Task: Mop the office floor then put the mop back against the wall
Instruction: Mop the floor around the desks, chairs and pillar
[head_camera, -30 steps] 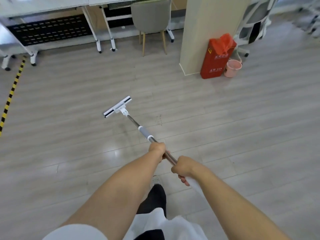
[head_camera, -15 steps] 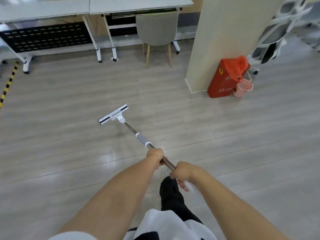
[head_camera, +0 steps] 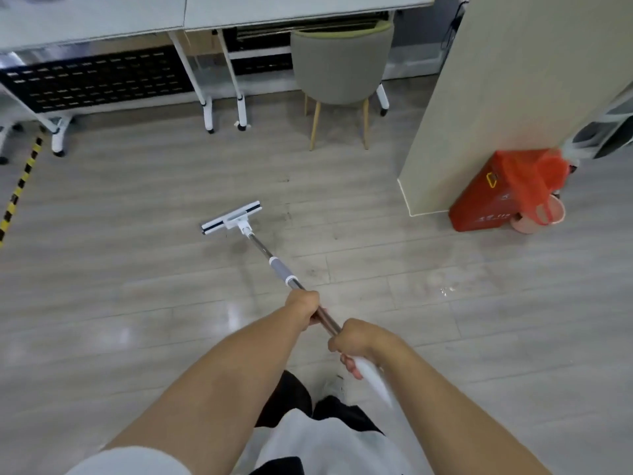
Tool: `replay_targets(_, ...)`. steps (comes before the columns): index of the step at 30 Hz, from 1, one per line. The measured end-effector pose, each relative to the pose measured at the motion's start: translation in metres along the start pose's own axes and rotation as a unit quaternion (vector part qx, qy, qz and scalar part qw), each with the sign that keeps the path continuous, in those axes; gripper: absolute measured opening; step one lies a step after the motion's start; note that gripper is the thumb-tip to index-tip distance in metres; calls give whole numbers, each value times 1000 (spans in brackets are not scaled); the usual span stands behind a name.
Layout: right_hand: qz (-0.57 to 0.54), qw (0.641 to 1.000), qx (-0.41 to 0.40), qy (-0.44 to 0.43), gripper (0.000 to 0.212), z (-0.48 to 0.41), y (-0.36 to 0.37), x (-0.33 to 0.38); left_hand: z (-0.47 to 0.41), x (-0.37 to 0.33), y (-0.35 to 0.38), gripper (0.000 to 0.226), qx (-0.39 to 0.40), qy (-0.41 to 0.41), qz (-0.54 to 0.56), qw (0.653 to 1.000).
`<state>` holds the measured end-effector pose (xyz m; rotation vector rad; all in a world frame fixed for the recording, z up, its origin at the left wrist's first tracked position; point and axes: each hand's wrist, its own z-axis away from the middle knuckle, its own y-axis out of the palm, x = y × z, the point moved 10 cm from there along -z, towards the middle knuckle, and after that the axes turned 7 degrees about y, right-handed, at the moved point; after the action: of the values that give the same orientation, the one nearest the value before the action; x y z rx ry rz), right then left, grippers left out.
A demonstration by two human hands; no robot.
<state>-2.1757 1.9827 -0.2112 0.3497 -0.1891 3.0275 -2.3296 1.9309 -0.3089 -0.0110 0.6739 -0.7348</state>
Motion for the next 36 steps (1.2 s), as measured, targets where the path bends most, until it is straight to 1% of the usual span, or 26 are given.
replay_targets(3,0,1000,1,3,12,-13,-40,59,-40,-62,2,25,19,2,0,1000)
replay_targets(6,-19,1000,-4,9,16,-36,-73,118,-87,-120,-3,22,27,4,-5,1000)
replay_targets(8,-30,999,-5,11,19,-57,-93,163,-127,-157,-7,24,39,2,-5,999)
replay_targets(12,-26,1000,-13,6,23,-117,-130,271,-224,-236,-25,30,46,-5,-12,999)
replay_targets(15,-30,999,-18,8,27,-163,-160,358,-300,-306,-38,27,61,-2,-22,998)
replay_targets(16,-42,999,-21,8,27,-177,-169,384,-323,-328,-45,26,56,1,-29,998)
replay_targets(19,-61,997,-38,-2,14,-210,-199,457,-386,-386,-56,29,40,6,-58,998)
replay_targets(21,-68,996,-51,-7,14,-232,-219,497,-422,-418,-59,31,38,8,-67,997)
replay_targets(26,-87,994,-63,9,22,-287,-265,562,-501,-487,-48,28,43,23,-86,995)
replay_targets(29,-100,992,-77,7,18,-315,-286,597,-541,-515,-43,26,52,34,-109,992)
replay_targets(30,-120,990,-73,7,18,-323,-289,606,-551,-520,-43,24,53,36,-112,992)
replay_targets(32,-190,981,-39,17,15,-335,-280,613,-567,-519,-44,19,55,27,-110,992)
replay_targets(34,-241,970,-3,37,14,-339,-264,606,-572,-508,-46,18,59,11,-102,993)
replay_targets(36,-286,957,17,54,20,-338,-248,587,-569,-491,-48,20,68,1,-97,993)
